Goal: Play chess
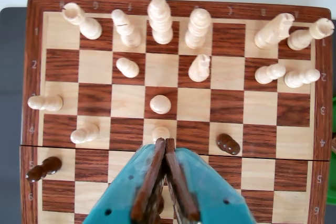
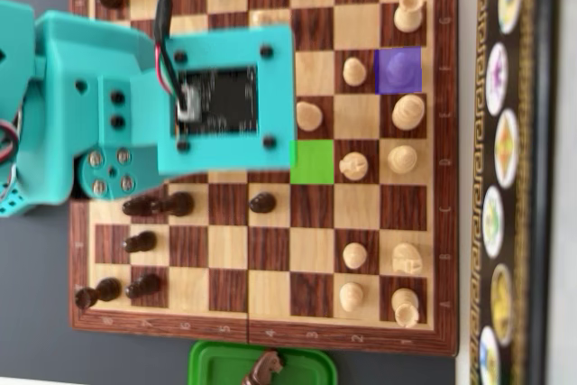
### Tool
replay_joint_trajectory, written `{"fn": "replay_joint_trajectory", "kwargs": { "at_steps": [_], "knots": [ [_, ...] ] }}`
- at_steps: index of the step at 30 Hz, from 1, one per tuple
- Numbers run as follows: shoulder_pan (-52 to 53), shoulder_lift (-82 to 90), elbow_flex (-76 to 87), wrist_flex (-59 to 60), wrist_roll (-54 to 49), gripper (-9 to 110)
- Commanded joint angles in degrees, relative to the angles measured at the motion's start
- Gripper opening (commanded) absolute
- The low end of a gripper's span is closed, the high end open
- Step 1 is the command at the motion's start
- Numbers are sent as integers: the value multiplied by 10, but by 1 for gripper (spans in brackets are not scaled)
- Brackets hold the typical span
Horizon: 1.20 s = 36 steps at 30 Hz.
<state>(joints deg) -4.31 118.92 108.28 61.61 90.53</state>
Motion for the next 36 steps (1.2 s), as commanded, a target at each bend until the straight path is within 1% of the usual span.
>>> {"fn": "replay_joint_trajectory", "kwargs": {
  "at_steps": [1, 3, 8, 26, 29, 33, 36],
  "knots": [
    [-22, 11, -8, -9, 5, 3],
    [-36, 4, -8, -12, 5, 3],
    [-62, -53, -17, -71, 4, 3],
    [-69, -264, -199, -70, -4, 3],
    [-69, -295, -223, -69, -4, 4],
    [-69, -328, -271, -16, -4, 10],
    [-69, -349, -303, 5, -21, 10]
  ]
}}
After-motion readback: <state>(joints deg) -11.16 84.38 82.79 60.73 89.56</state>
